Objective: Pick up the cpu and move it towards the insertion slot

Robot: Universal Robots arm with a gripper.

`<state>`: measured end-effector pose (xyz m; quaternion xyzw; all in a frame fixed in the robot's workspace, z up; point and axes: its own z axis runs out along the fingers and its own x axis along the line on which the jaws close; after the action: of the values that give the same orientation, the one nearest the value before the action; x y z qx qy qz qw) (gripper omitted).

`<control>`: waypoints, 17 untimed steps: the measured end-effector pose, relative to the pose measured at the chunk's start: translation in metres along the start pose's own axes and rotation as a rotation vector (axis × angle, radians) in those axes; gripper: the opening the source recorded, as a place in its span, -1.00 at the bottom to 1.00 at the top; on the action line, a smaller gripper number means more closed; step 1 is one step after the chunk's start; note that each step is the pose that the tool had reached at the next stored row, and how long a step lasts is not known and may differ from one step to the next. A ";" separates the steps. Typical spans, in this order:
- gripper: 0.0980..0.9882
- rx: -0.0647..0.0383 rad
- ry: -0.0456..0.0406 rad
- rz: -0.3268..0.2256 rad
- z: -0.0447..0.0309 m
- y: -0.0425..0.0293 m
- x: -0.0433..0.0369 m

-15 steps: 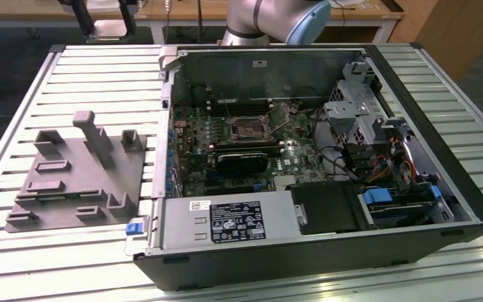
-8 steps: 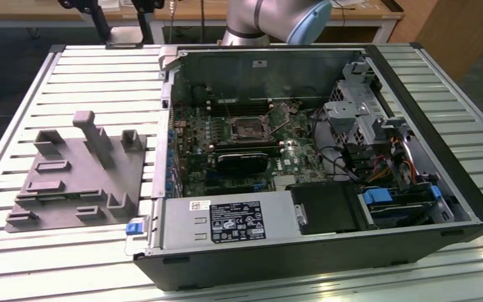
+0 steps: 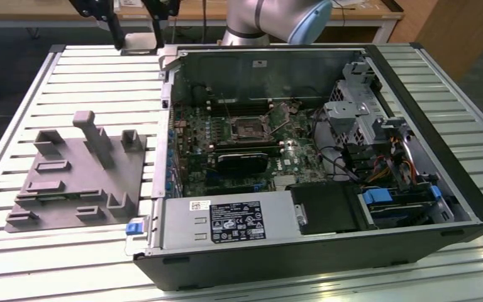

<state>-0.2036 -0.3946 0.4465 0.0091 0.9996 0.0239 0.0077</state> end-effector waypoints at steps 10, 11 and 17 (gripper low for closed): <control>0.00 0.000 -0.0020 0.000 0.0145 0.0019 -0.0229; 0.00 0.000 -0.0022 0.000 0.0159 0.0023 -0.0258; 0.00 0.000 -0.0024 0.000 0.0238 0.0060 -0.0486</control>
<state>-0.1545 -0.3884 0.4237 0.0092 0.9996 0.0239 0.0089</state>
